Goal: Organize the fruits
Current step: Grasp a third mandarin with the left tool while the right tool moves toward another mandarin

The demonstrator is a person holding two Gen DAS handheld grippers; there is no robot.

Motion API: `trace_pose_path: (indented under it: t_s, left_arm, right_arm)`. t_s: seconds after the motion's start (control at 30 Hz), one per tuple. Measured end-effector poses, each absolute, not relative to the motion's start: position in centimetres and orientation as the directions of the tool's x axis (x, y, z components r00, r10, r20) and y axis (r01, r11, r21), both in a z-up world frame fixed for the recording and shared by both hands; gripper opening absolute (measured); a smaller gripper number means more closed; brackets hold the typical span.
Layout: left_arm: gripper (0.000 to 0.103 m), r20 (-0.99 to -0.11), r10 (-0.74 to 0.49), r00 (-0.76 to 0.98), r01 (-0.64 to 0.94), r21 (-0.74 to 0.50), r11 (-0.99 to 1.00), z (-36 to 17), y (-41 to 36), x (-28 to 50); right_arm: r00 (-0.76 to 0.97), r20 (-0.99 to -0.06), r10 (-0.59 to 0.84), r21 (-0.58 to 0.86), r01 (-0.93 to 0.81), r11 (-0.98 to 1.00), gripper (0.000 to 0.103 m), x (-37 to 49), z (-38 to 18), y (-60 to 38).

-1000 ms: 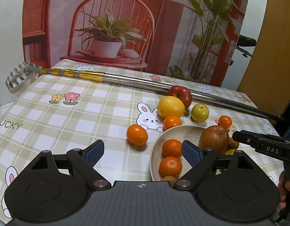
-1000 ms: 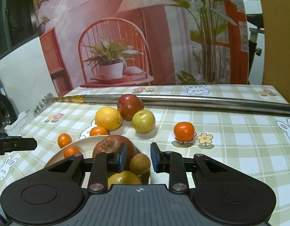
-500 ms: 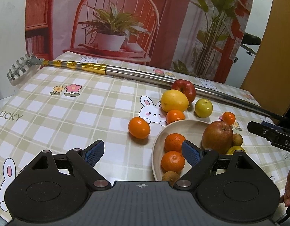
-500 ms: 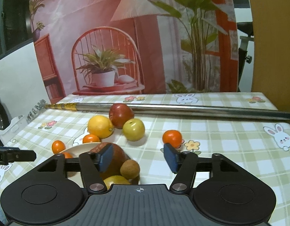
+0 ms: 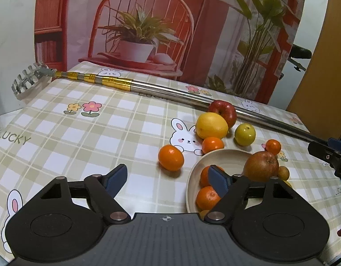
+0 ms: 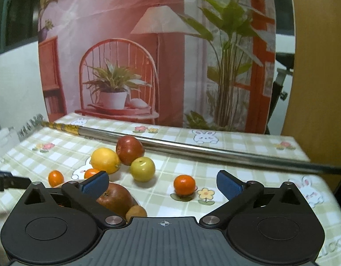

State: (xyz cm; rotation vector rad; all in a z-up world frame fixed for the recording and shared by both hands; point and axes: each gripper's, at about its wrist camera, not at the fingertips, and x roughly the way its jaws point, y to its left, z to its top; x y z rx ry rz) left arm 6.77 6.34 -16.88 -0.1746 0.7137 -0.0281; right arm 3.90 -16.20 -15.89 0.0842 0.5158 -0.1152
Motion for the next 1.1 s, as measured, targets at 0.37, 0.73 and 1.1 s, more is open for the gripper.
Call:
trace_pose_path:
  t_s: [0.37,0.73,1.1]
  left_arm:
    - [0.064,-0.675,-0.082,0.733,-0.043,-0.166,0.985,-14.9,7.3,8.5]
    - [0.058,-0.761,-0.150,0.631,-0.113,-0.281,0.953,-16.2,8.1,12.8]
    - [0.046,-0.824,-0.199,0.530,-0.271,-0.387,0.881,-20.5,8.4,16.5]
  right_arm:
    - [0.871,-0.477,-0.116,0.184,0.228,0.956,0.103,3.9,-14.7,-18.7]
    - [0.867,-0.483,-0.121,0.300,0.294,0.907,0.103,4.1,-15.9,-22.1]
    - [0.857,-0.494,-0.148,0.262,0.309,0.915,0.103,4.2,-17.9,-22.6]
